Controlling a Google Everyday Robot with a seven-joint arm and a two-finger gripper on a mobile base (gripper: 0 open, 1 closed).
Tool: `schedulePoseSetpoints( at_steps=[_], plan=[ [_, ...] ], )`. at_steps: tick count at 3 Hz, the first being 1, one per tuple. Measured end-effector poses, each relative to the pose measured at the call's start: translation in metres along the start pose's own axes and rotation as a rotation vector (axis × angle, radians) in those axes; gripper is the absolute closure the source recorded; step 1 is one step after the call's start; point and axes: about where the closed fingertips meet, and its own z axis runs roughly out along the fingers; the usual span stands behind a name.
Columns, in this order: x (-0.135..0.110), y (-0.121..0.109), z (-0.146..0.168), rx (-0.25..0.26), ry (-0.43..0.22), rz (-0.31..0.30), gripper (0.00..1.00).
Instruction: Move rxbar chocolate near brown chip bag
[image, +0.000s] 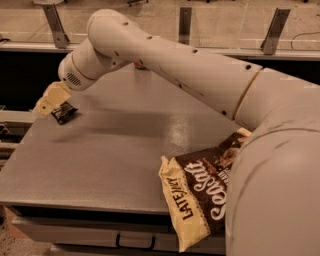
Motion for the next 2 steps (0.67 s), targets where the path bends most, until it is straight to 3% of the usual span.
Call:
schedulePoseSetpoints(
  at_steps=[1,2],
  plan=[
    [0.019,-0.002,0.028,0.063,0.065,0.079,0.00],
    [0.051,-0.009,0.042,0.142,0.124,0.159,0.08]
  ],
)
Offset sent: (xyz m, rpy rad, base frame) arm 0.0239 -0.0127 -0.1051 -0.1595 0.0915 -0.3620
